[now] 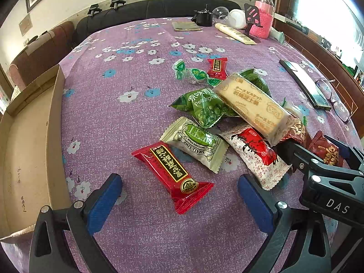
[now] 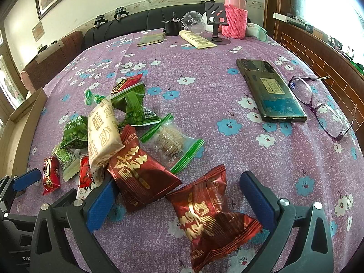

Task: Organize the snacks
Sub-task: 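Move the right gripper to the red-gold candy bag and close on it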

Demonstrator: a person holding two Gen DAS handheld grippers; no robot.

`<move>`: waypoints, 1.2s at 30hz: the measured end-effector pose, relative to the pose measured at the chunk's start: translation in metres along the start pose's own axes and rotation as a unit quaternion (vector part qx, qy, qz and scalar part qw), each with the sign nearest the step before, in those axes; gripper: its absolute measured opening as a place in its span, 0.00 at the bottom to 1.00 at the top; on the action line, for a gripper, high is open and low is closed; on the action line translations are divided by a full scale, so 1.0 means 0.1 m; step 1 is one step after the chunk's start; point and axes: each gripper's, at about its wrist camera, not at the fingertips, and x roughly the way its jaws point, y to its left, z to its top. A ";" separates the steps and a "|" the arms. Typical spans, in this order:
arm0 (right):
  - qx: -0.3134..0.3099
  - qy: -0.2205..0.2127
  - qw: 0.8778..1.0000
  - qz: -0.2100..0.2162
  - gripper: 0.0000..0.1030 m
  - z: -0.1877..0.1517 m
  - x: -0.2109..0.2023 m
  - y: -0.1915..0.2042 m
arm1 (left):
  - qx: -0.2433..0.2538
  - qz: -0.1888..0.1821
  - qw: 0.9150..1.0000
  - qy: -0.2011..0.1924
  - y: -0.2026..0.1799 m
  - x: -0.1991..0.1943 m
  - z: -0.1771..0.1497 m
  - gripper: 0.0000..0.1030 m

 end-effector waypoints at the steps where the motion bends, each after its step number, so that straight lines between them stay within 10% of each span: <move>1: 0.000 0.000 1.000 0.000 1.00 0.00 0.00 0.00 | 0.000 0.000 1.000 0.000 0.00 0.00 0.00 1.00; 15: -0.004 0.006 1.000 0.002 1.00 0.00 0.00 0.00 | 0.000 0.000 1.000 0.000 0.00 0.00 0.00 1.00; 31: -0.116 -0.006 0.985 0.128 0.99 -0.02 -0.42 -0.15 | -0.001 -0.001 1.000 0.000 0.02 0.03 0.01 1.00; 36: -0.150 0.005 0.983 0.107 0.83 0.07 -0.32 -0.07 | -0.001 -0.001 1.000 0.000 0.03 0.03 0.00 1.00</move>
